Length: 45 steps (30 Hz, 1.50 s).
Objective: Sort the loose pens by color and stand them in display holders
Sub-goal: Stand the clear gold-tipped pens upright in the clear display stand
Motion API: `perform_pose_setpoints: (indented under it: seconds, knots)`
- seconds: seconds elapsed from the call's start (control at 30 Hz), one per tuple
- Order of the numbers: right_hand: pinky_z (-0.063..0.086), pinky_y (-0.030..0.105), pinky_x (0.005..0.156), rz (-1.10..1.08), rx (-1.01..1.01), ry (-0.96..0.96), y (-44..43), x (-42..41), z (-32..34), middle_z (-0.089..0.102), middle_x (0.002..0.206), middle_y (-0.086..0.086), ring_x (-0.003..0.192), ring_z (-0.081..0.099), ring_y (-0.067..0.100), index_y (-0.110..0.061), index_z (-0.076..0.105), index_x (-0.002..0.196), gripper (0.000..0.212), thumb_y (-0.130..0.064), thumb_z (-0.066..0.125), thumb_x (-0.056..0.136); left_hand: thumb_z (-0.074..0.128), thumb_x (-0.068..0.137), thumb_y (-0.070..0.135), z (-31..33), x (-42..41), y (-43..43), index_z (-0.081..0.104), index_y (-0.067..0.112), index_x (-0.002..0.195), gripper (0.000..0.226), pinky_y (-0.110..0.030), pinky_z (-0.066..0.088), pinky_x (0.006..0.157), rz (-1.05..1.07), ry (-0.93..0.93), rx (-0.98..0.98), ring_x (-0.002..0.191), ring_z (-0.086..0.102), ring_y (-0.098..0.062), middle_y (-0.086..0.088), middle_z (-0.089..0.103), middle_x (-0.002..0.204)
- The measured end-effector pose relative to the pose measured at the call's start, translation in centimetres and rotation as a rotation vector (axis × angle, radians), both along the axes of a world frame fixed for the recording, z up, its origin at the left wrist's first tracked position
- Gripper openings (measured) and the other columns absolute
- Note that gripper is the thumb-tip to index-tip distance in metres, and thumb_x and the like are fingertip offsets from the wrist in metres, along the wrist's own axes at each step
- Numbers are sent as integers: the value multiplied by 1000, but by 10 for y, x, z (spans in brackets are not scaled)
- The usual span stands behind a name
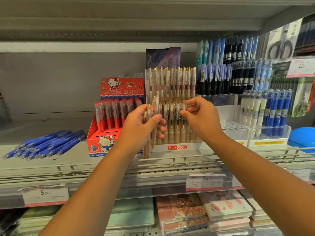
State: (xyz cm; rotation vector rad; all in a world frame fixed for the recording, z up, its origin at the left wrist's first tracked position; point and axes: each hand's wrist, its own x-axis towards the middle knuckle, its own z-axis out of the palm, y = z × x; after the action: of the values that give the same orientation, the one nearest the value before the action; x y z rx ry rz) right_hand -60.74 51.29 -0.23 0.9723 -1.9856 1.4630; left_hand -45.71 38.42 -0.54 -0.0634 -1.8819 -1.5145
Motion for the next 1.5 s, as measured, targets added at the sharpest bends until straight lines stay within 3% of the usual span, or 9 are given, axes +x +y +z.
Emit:
perform_pose_setpoints:
  seconds: [0.2,0.33,0.53,0.73,0.87,1.0,1.2,1.3,1.5]
  knots:
    - [40,11,71,-71,-75,122,2,10,4,56,101,-5,76,50,3,-21,61,108,29,-27,76,83,58,97,7,-1,-1,-2,63,13,109,15,-33,61,62,-10,10,-28,72,72,-24,-16,72,85]
    - [47,14,69,120,-158,179,1,29,12,61,97,-1,75,55,9,-17,62,103,19,-17,72,87,60,96,8,-2,-2,-3,64,13,110,16,-32,61,62,-29,12,-38,75,72,-26,-15,73,87]
    - [52,15,75,386,10,-29,-15,51,8,69,93,-5,85,65,3,-12,69,109,19,-18,67,91,60,96,11,-3,-3,-6,65,18,116,21,-34,61,66,-37,15,-79,83,73,-30,-10,74,96]
    - [54,17,73,477,-112,-120,-13,53,11,71,90,2,82,66,8,-11,69,97,10,-15,70,88,60,97,13,-4,-6,-6,65,20,114,20,-37,62,71,-25,24,-113,87,73,-28,-9,74,95]
    - [60,32,78,473,-234,-283,-10,44,18,72,91,6,87,71,17,-9,66,98,12,-12,70,88,53,100,15,-3,-6,-6,64,18,105,12,-23,57,62,11,52,-63,78,70,-10,3,73,84]
    - [62,34,73,509,-392,-357,0,31,25,75,88,10,82,74,22,-4,61,100,14,-5,69,87,51,101,20,-3,-7,-9,61,19,105,11,-35,61,68,23,83,12,90,71,-22,-3,73,89]
    - [59,26,59,292,-461,-245,16,8,27,72,73,-2,68,71,10,-15,56,111,22,-10,66,92,53,101,27,-6,-10,-16,63,28,97,11,-28,54,61,114,96,-86,63,60,-12,6,62,70]
    - [60,29,59,165,-421,-164,21,-1,23,67,76,-2,66,68,11,-21,54,119,29,-15,65,93,57,92,42,-6,-11,-18,64,27,95,17,-32,47,59,96,65,-68,61,53,-12,1,58,74]
    - [59,48,68,66,-342,-47,22,-7,15,65,80,0,73,68,19,-27,54,117,28,-19,66,93,42,78,14,-3,-14,-20,66,20,91,28,-32,41,52,-37,72,138,59,48,-15,-2,54,68]
